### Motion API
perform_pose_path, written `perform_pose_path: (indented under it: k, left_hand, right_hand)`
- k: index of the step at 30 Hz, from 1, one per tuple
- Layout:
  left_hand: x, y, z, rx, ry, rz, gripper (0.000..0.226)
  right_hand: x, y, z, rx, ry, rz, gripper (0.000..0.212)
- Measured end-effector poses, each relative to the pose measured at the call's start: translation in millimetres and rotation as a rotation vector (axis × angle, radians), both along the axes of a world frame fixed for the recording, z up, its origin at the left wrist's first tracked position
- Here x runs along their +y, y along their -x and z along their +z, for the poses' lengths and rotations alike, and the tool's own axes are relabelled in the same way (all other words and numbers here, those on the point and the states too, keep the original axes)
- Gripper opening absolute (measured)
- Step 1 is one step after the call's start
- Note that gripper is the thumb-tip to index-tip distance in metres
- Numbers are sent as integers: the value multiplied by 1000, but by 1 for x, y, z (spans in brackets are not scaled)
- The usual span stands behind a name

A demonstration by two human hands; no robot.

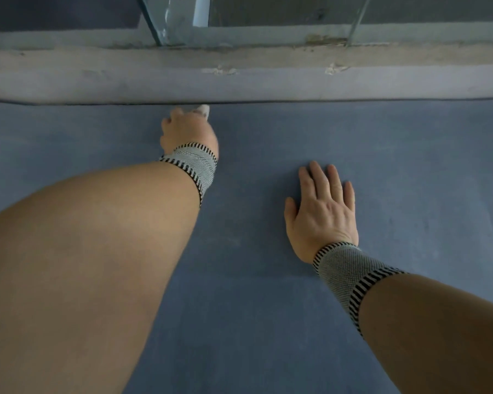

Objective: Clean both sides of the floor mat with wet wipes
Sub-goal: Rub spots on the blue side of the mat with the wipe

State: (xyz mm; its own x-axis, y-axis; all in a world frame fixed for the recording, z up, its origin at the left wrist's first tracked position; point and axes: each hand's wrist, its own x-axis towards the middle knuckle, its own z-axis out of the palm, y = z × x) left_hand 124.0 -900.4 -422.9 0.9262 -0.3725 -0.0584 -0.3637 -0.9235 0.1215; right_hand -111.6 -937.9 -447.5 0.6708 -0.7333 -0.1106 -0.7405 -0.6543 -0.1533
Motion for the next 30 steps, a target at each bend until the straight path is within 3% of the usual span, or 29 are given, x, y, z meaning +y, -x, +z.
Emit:
perform_pose_path:
  k: [1,4,5,6,9,10,12,14,16,21,25,27,28,30]
  left_hand:
    - [3,1,0,-10,4,-16,32]
    - [-4,26,-9,-15,132,-373,39]
    - [-5,27,-9,-4,145,-397,38]
    - [-6,17,-10,9,145,-328,34]
    - [5,-25,-8,49,139,129,25]
    - [8,-31,-6,47,103,174,23]
    - [7,-18,-2,54,91,31,28]
    - [2,15,-8,125,190,-248,35]
    - [6,35,-9,134,252,-382,41]
    - [42,-4,-9,-12,166,19,35]
    - [43,54,-6,59,228,-317,24]
    - [47,75,-11,93,195,-511,39]
    - [49,68,-10,91,196,-495,42]
    - [53,44,-11,96,201,-238,37]
  right_hand:
    - [0,0,0,2,-2,-3,65]
    - [2,-2,2,-6,-10,-14,64]
    - [2,-2,3,-8,-10,-14,64]
    - [1,-2,2,-10,-9,-12,64]
    - [1,-2,0,-13,3,-1,64]
    - [0,-2,-1,-14,6,-1,64]
    - [0,-1,-1,-14,3,-4,64]
    - [1,0,1,-12,-1,-5,63]
    - [2,0,4,-9,-3,-3,63]
    - [0,-1,1,-6,-3,5,62]
    - [1,0,2,-5,2,5,62]
    - [1,-1,3,-5,1,2,62]
    - [1,-1,3,-6,1,2,62]
    - [1,-1,1,-11,4,7,62]
